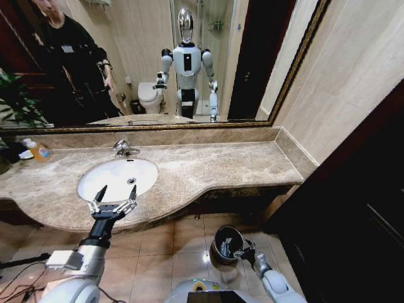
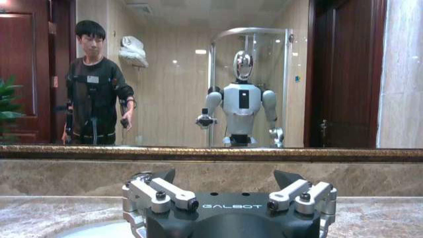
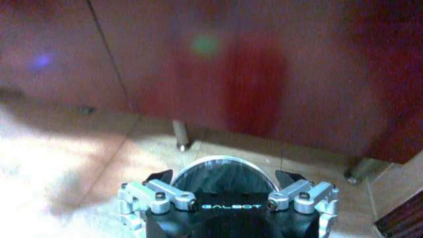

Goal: Pick up the trash from the sink and place it in the trash bin.

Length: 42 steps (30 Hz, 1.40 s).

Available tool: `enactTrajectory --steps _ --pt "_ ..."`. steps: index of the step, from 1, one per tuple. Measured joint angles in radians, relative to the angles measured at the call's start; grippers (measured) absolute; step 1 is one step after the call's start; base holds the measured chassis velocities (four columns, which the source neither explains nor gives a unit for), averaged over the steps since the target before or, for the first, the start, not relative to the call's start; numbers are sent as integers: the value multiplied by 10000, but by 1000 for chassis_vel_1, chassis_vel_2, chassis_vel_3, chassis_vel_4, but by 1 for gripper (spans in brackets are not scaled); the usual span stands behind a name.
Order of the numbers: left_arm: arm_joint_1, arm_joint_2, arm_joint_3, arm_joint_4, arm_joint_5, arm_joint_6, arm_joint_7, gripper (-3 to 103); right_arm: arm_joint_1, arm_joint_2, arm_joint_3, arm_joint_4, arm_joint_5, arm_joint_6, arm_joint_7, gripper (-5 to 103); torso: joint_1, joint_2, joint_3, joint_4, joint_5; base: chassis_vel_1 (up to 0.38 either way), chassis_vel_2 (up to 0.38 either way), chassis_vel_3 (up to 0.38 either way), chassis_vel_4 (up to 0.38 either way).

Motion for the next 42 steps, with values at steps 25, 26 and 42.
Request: enactTrajectory --steps 25,26,42 --pt "0 0 0 0 0 0 0 100 -1180 1076 3048 8182 637 -1715 899 100 1 0 0 0 -2 0 0 0 0" --pt "0 0 0 0 0 0 0 100 -1180 1076 3048 8182 637 -1715 899 100 1 0 0 0 -2 0 0 0 0" --pt "0 -1 0 0 0 0 -1 100 -801 598 3119 8270 848 -1171 -587 100 1 0 0 0 -1 0 0 0 0"
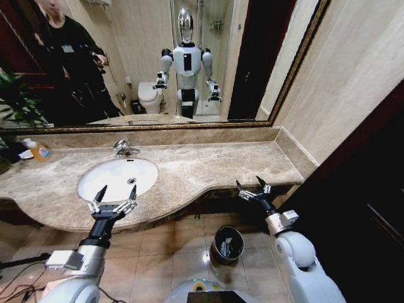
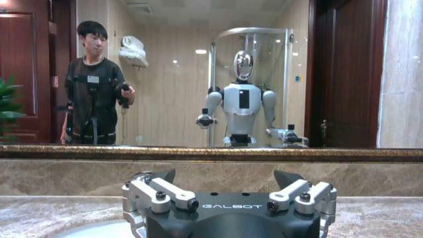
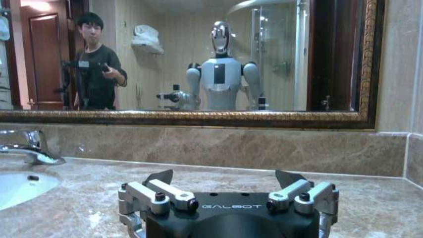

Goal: Pick up the trash from the sink and place it in the trash bin.

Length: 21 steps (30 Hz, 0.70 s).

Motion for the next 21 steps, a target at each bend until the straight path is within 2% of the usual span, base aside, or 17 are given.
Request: enactTrajectory --steps 4,8,9,11,14,21 --pt "0 0 0 0 0 0 0 100 37 -142 45 -74 39 5 127 100 0 0 0 0 1 0 0 0 0" --pt "0 0 0 0 0 0 0 100 119 -130 -14 5 64 -396 918 100 0 0 0 0 1 0 0 0 0" --pt "0 0 0 0 0 0 0 100 119 -130 -14 5 64 -396 918 100 0 0 0 0 1 0 0 0 0" --pt "0 0 0 0 0 0 0 100 166 -87 -114 121 -28 -622 1522 100 0 0 0 0 0 0 0 0 0" --pt "0 0 0 0 0 0 0 100 187 -29 -167 271 -53 -850 1847 100 -1 0 0 0 0 0 0 0 0" --pt "0 1 0 0 0 0 0 100 223 -8 -226 368 -128 -975 1936 100 -2 0 0 0 0 0 0 0 0"
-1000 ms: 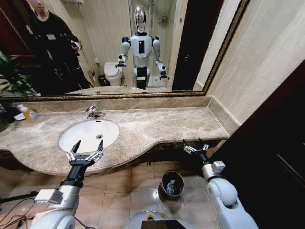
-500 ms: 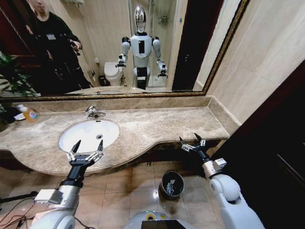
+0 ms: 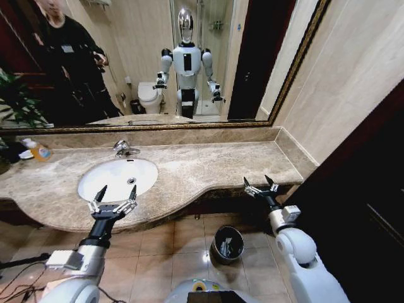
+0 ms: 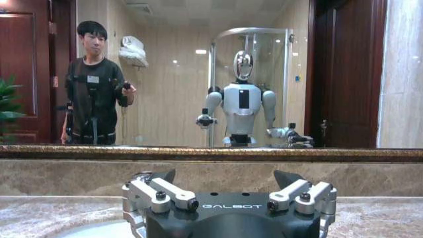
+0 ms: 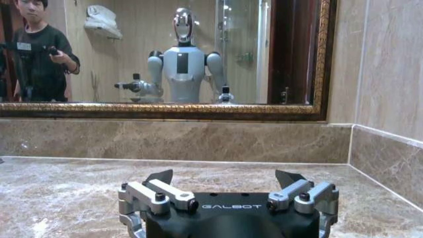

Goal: Pick up the trash from the sink and place it in the trash bin.

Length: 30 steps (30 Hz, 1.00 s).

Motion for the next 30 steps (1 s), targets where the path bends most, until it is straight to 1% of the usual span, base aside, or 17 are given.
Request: enactTrajectory --steps 30 --pt "0 0 0 0 0 0 0 100 0 2 -4 -3 -26 5 -28 100 0 0 0 0 0 0 0 0 0"
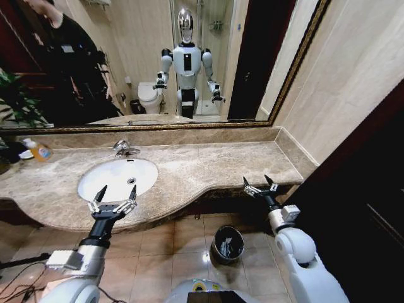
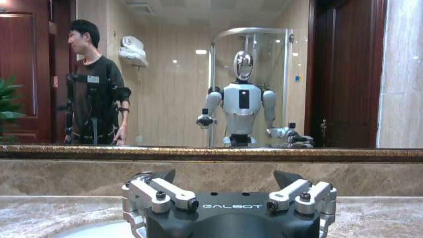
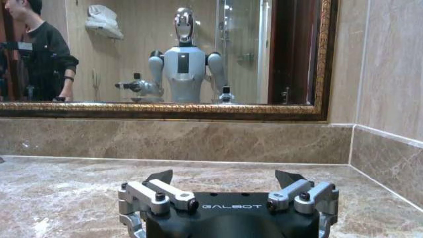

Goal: Pick up the trash from the sink and place it in the trash bin.

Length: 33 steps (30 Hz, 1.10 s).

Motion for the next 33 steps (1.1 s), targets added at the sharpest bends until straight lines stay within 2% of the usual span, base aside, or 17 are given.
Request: enactTrajectory --steps 33 --pt "0 0 0 0 0 0 0 100 -1 0 0 -9 1 12 -7 100 1 0 0 0 0 0 0 0 0"
